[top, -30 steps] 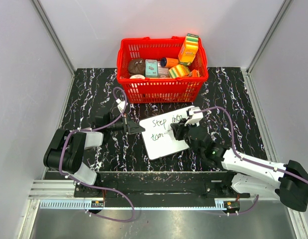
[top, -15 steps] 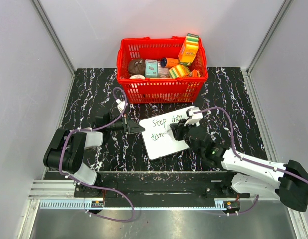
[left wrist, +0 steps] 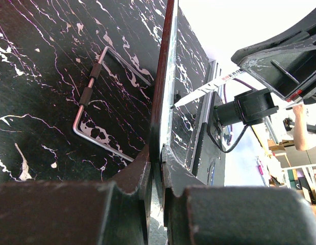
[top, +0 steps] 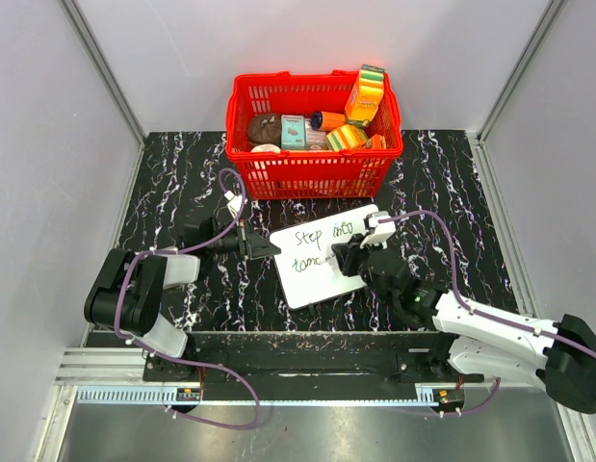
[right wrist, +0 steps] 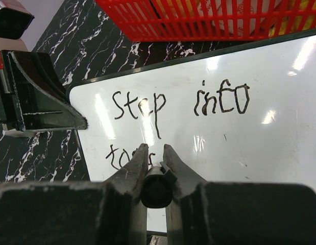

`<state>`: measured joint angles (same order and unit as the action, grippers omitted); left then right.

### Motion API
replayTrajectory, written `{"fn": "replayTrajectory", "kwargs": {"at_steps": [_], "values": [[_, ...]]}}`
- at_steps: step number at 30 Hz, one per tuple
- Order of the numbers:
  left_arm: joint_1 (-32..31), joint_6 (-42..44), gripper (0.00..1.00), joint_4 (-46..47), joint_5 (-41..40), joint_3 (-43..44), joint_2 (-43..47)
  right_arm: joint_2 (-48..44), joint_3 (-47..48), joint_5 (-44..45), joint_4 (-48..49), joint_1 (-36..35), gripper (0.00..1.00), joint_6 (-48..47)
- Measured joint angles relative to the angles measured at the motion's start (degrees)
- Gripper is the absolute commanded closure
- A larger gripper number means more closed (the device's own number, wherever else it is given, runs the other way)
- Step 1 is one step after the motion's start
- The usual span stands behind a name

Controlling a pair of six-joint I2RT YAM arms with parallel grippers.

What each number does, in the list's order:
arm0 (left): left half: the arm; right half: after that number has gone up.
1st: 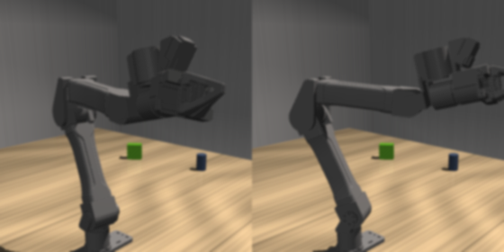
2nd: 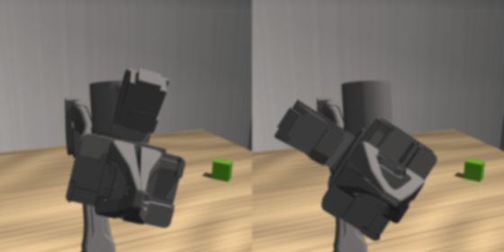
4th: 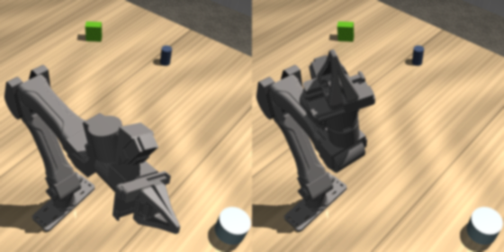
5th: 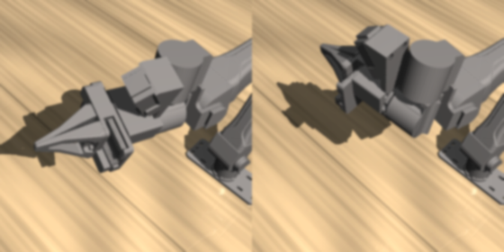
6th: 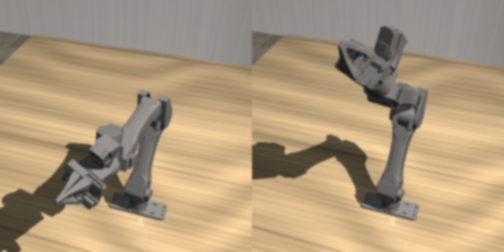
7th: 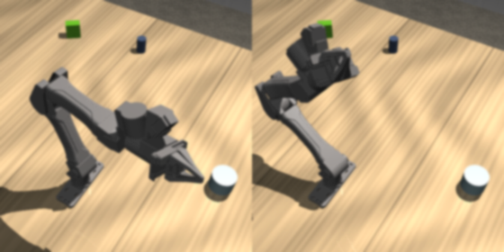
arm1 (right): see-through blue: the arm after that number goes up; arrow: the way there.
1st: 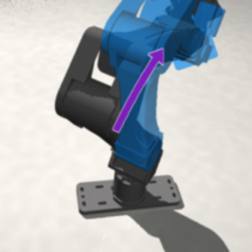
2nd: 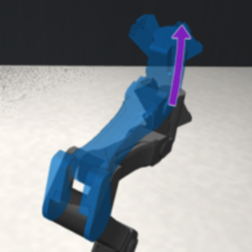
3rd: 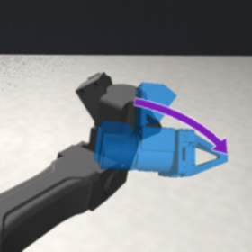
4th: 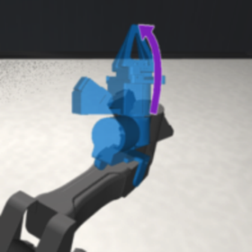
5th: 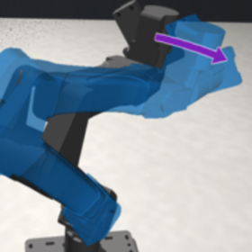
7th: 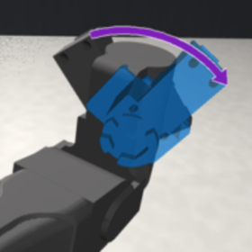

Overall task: Write a sentence on the whiteboard
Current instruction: Write on the whiteboard with the whiteboard.

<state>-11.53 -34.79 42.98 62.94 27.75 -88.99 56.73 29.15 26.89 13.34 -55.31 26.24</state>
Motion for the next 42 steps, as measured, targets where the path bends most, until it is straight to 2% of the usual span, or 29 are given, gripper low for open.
{"fn": "replayTrajectory", "kwargs": {"at_steps": [20, 35, 42], "values": [[0.0, 0.0, 1.0, 0.0, 0.0, 0.0, 0.0, 0.55, 1.7, 3.56, -0.98, 0.79, 1.0, -0.5], [0.0, 0.0, 1.0, -0.02, 0.0, 0.0, -0.02, 4.42, 4.11, 0.31, 1.4, 1.11, 1.0, -0.7], [0.0, 0.0, 1.0, -0.02, 0.0, 0.02, -0.02, -0.74, 2.91, 0.0, 0.52, 1.11, 1.0, -0.7]]}}
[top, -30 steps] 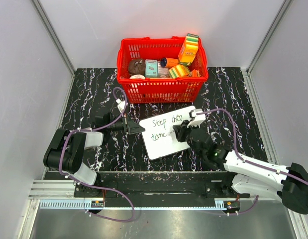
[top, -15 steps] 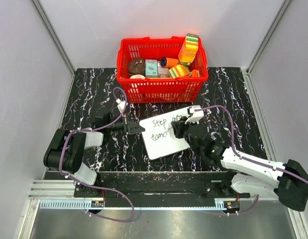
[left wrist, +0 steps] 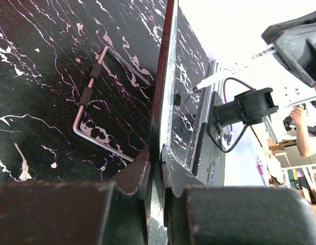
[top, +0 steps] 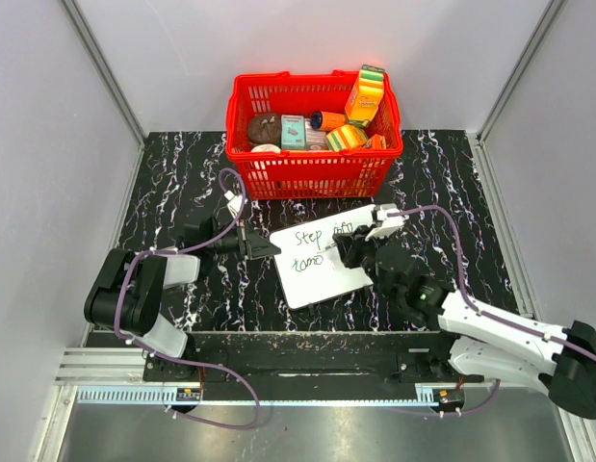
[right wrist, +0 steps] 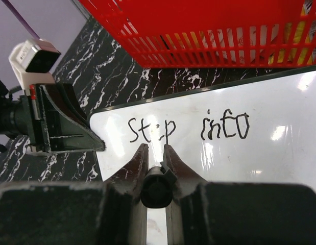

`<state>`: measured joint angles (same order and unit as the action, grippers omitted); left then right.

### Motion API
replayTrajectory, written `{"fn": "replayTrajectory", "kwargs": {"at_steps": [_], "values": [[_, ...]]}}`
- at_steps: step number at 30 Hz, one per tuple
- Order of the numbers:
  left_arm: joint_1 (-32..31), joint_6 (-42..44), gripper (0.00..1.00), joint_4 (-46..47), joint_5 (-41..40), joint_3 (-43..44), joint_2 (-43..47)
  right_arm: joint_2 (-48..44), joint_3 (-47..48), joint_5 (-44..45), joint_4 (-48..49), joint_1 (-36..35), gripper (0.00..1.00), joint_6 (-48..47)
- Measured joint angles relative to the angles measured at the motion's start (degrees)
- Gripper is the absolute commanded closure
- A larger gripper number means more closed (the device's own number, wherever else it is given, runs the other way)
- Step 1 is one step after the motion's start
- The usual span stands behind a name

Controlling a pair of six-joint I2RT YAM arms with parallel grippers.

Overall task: Write a sentence on the whiteboard
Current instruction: Write on the whiteboard with the whiteboard.

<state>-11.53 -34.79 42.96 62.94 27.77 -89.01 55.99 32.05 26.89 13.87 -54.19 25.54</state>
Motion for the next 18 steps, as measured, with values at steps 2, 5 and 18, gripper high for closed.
{"fn": "replayTrajectory", "kwargs": {"at_steps": [2, 5, 18], "values": [[0.0, 0.0, 1.0, 0.02, 0.0, 0.0, 0.0, -2.14, -0.42, 0.28, -0.09, 0.0, 1.0, -0.02], [0.0, 0.0, 1.0, 0.02, 0.0, 0.0, 0.0, -3.85, -0.48, 1.14, -0.07, 0.11, 1.0, -0.24], [0.0, 0.0, 1.0, 0.0, 0.0, 0.0, 0.0, 0.02, -0.52, 2.6, -0.26, 0.37, 1.0, -0.9]]}}
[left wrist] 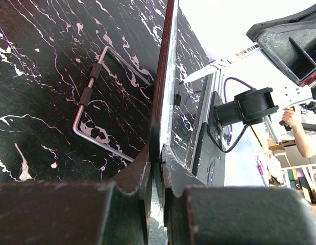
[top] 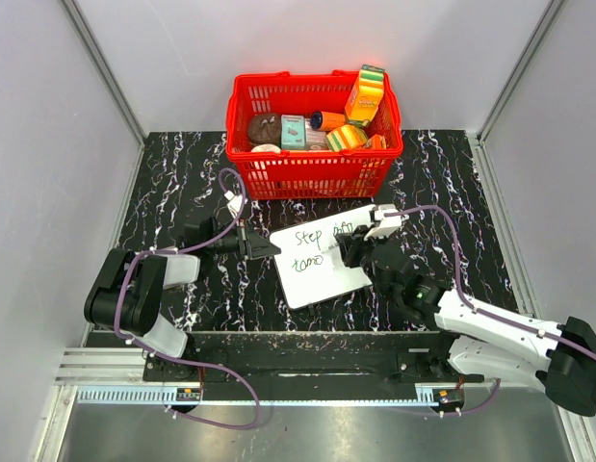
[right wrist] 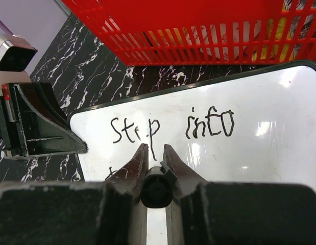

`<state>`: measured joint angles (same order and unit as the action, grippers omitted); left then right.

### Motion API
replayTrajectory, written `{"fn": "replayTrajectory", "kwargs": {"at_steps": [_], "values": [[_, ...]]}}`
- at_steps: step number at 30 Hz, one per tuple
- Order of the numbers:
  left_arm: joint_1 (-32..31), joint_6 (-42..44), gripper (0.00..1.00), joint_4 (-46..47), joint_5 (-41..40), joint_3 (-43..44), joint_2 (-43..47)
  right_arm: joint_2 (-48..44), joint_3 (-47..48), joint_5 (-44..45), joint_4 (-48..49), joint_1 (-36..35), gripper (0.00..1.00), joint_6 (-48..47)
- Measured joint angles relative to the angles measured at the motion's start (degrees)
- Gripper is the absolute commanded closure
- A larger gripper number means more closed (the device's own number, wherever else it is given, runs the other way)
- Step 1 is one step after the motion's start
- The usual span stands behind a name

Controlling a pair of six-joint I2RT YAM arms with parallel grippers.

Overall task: Write a sentence on the whiteboard
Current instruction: Write on the whiteboard with the whiteboard.

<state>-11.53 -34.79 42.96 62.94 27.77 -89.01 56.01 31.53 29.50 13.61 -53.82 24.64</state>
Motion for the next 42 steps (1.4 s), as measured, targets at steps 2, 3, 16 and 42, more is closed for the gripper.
{"fn": "replayTrajectory", "kwargs": {"at_steps": [2, 3, 16, 42], "values": [[0.0, 0.02, 1.0, 0.0, 0.0, 0.02, 0.0, 0.35, 0.0, 0.0, 0.02, 0.0, 1.0, 0.0], [0.0, 0.0, 1.0, 0.0, 0.0, 0.02, 0.0, 0.48, -0.07, 0.02, 0.04, 0.02, 1.0, 0.0], [0.0, 0.0, 1.0, -0.07, 0.0, 0.02, 0.0, 1.2, -1.2, 1.4, 0.9, 0.42, 1.0, 0.68], [0.0, 0.02, 1.0, -0.52, -0.04, 0.15, 0.0, -1.81, -4.74, 0.79, 0.59, 0.44, 1.0, 4.39]]}}
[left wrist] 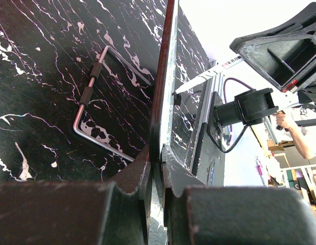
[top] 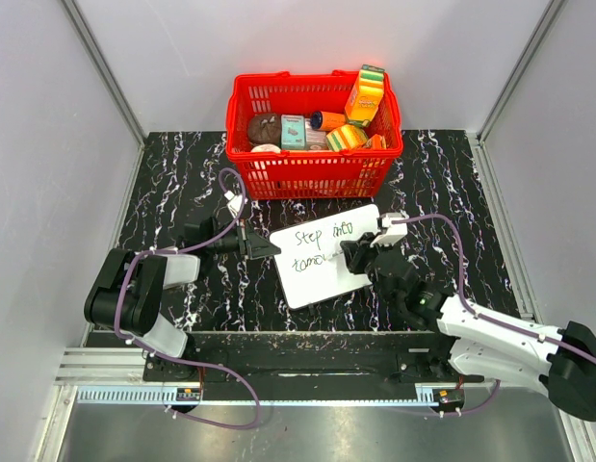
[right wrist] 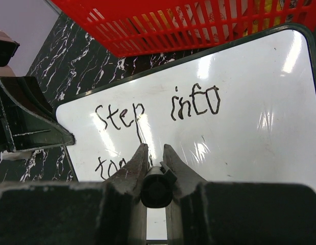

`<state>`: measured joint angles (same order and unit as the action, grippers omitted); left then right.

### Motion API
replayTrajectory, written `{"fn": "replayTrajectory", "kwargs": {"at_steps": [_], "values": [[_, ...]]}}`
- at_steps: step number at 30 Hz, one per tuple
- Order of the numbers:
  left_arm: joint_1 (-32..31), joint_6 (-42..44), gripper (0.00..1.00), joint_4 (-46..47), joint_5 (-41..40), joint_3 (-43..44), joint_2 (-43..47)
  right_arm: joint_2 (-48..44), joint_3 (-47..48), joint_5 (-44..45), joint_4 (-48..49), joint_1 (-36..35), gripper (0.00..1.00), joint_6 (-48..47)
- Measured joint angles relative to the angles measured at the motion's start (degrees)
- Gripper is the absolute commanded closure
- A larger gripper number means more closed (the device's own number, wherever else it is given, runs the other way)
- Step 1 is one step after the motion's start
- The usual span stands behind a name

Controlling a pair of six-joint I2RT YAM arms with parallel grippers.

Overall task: Write a sentence on the whiteboard
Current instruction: Write on the whiteboard with the whiteboard.

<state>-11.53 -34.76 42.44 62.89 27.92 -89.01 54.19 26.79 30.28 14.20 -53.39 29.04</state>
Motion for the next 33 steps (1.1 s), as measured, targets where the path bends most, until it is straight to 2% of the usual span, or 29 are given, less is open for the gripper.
{"fn": "replayTrajectory", "kwargs": {"at_steps": [33], "values": [[0.0, 0.02, 1.0, -0.15, 0.02, 0.07, 0.0, 1.6, 1.92, 0.66, -0.52, 0.0, 1.0, -1.92]]}}
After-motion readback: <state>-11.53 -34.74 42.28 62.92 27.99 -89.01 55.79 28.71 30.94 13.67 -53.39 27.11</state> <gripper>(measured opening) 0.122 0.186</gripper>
